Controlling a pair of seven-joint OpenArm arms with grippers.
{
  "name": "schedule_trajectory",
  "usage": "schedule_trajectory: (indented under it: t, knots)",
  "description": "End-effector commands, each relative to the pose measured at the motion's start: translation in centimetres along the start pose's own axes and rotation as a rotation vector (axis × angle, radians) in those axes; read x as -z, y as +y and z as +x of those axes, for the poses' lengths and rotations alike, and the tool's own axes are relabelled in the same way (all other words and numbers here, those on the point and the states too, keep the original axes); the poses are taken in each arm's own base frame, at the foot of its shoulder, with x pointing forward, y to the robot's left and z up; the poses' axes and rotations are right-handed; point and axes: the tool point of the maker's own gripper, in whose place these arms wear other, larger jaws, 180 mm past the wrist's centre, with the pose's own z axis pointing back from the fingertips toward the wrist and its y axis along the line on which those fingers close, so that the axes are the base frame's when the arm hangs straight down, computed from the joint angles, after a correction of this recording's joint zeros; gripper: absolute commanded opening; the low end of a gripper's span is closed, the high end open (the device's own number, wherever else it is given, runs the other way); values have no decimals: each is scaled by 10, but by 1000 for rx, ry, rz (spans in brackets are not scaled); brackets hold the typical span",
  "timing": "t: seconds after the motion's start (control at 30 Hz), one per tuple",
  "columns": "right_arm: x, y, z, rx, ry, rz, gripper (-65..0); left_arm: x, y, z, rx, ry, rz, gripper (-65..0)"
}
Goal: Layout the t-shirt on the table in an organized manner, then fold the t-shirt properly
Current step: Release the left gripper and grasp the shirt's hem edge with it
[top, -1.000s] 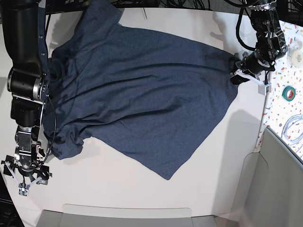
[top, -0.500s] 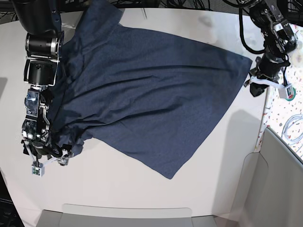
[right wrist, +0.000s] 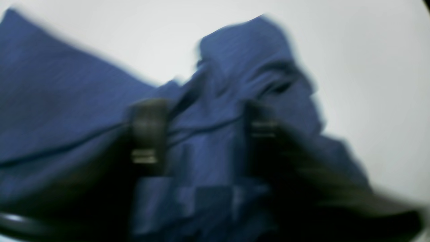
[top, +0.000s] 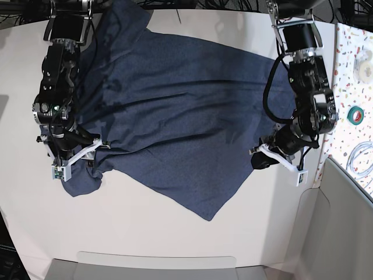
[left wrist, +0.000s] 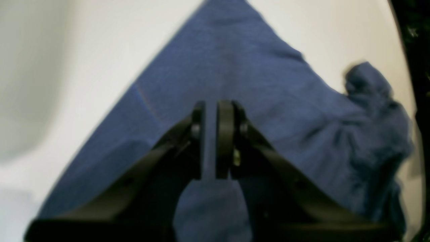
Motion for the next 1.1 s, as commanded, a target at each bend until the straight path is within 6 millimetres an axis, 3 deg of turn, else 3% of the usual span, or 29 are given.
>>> schedule_trajectory:
  t: [0.0, 0.03, 0.07, 0.27, 0.4, 0.47, 0.6, 0.83, 1.07]
  knots:
    - [-9, -16, 14, 1, -63, -44, -545, 3, -10, 28, 29, -47, -27, -600]
    - [-13, -23, 11, 13, -69, -63, -630, 13, -15, 30, 34, -26, -39, -600]
    - [-16, -32, 7, 26, -68, -84, -650, 20, -20, 31, 42, -8, -49, -600]
    - [-39, -85, -17, 112, -48, -217, -650, 63, -46, 30, 105, 77, -85, -600]
    - [-51, -106, -47, 172, 2, -276, -650, 88, -52, 24, 141, 116, -77, -600]
    - [-55, -107, -64, 198, 32, -287, -650, 101, -54, 27, 156, 116, -68, -600]
    - [-59, -101, -92, 217, 88, -283, -650, 127, -75, 32, 162, 59, -88, -600]
    - [-58, -86, -108, 256, 124, -260, -650, 155, -104, 58, 138, -180, -108, -598]
    - [-60, -77, -116, 290, 133, -213, -650, 178, -90, 60, 129, -249, -24, -597]
